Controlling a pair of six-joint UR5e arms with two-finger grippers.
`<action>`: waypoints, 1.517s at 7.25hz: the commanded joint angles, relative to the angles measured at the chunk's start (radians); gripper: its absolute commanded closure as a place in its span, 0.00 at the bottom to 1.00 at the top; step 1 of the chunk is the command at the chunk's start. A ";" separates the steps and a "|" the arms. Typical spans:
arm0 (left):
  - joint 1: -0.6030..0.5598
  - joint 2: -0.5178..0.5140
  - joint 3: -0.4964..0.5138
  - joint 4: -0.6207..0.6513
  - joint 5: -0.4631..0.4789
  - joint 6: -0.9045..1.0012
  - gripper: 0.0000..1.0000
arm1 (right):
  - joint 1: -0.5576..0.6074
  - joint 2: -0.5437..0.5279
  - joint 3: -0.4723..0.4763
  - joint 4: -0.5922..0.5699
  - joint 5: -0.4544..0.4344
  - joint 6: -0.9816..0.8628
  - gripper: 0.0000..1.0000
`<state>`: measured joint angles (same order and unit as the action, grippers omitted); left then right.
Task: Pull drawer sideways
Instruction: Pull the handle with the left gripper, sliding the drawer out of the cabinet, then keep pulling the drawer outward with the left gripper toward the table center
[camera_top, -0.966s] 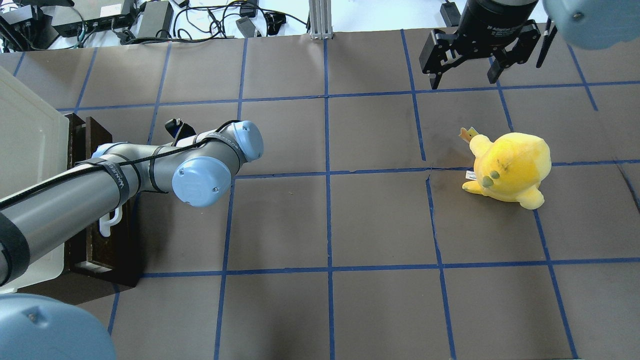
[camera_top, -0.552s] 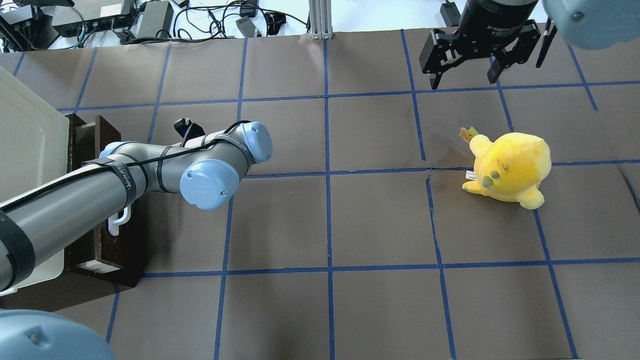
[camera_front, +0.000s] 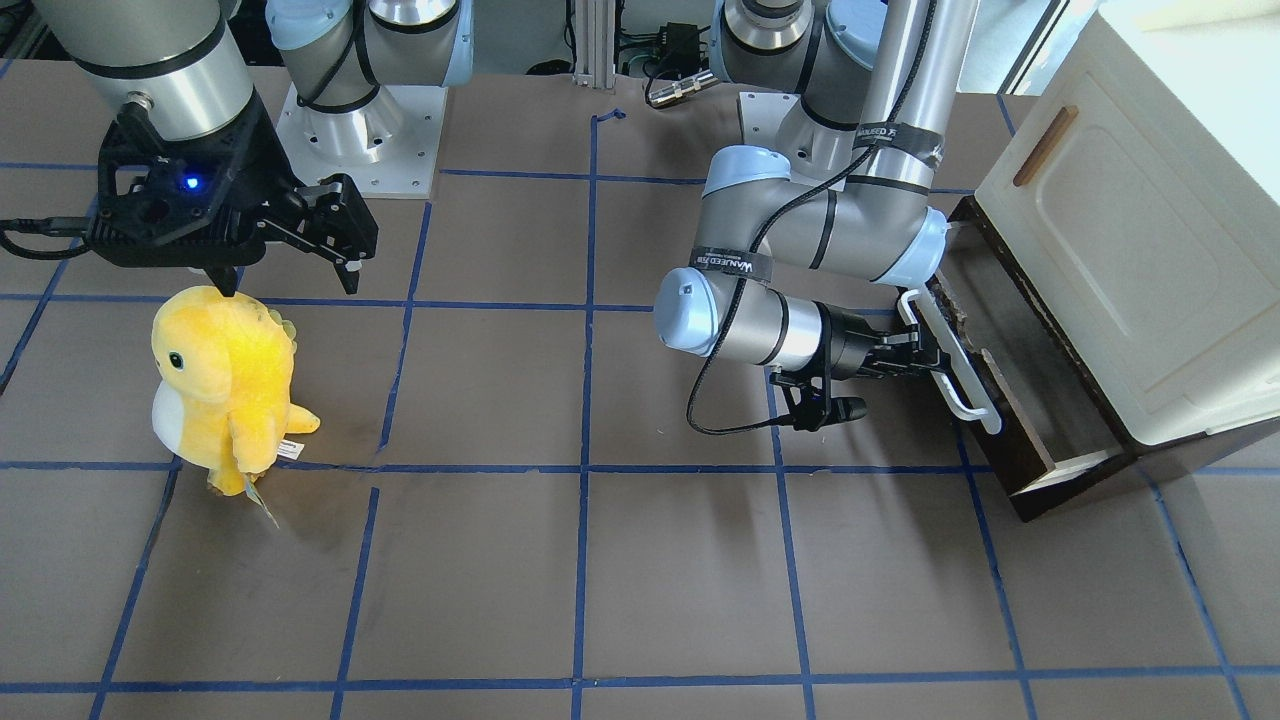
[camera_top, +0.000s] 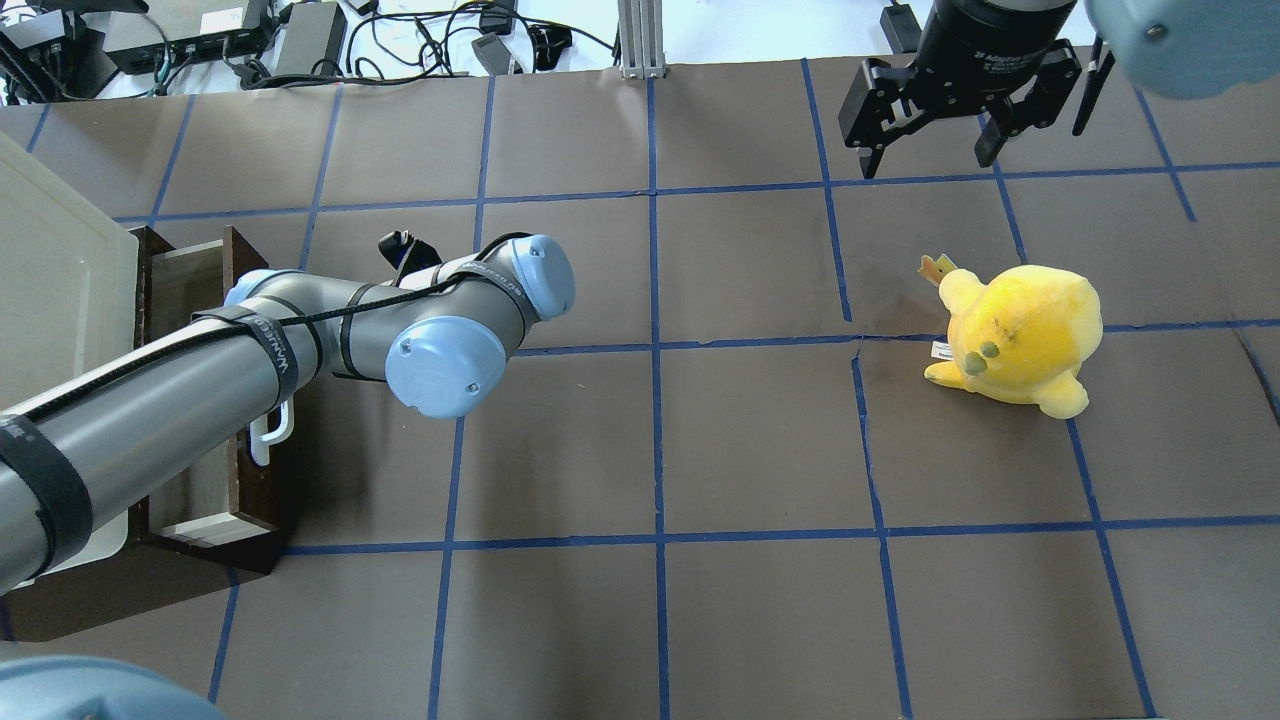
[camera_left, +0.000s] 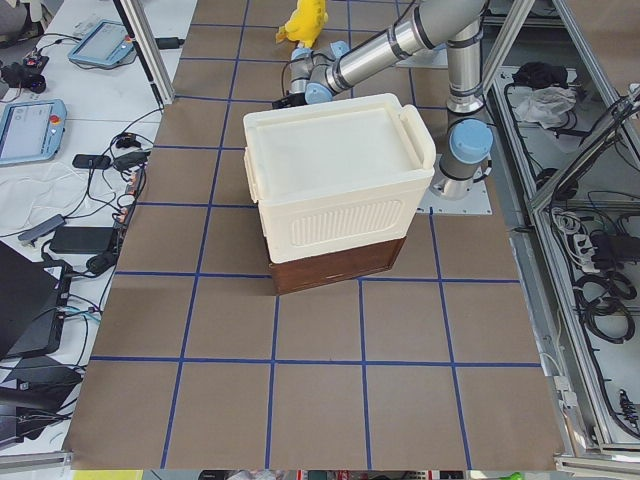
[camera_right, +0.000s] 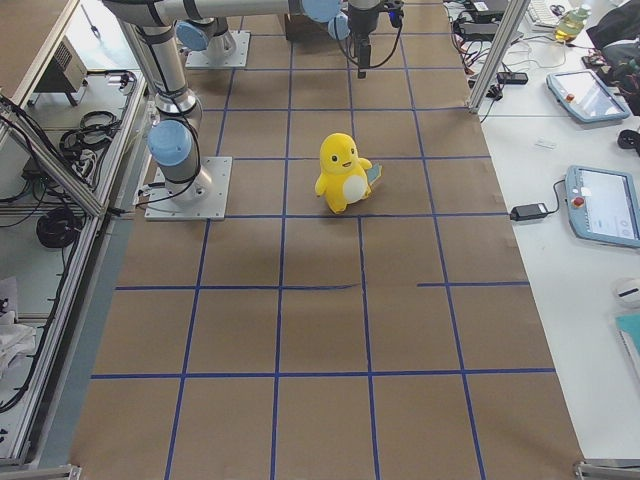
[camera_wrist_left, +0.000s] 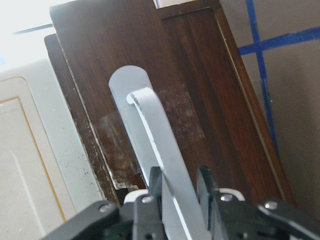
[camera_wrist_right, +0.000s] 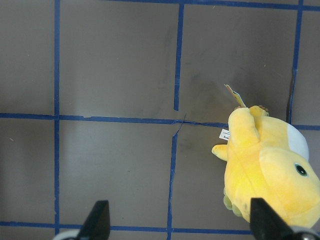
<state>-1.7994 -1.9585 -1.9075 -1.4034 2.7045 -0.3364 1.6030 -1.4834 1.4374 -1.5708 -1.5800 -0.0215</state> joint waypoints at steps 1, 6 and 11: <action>-0.015 0.000 0.011 -0.002 -0.018 0.004 0.66 | 0.000 0.000 0.000 0.000 0.000 0.000 0.00; -0.038 -0.004 0.031 -0.014 -0.034 0.005 0.64 | 0.000 0.000 0.000 0.000 0.000 0.000 0.00; -0.006 -0.011 0.031 -0.012 -0.023 0.019 0.44 | 0.000 0.000 0.000 0.000 0.000 -0.002 0.00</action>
<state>-1.8247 -1.9641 -1.8739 -1.4129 2.6826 -0.3144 1.6030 -1.4834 1.4373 -1.5708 -1.5800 -0.0224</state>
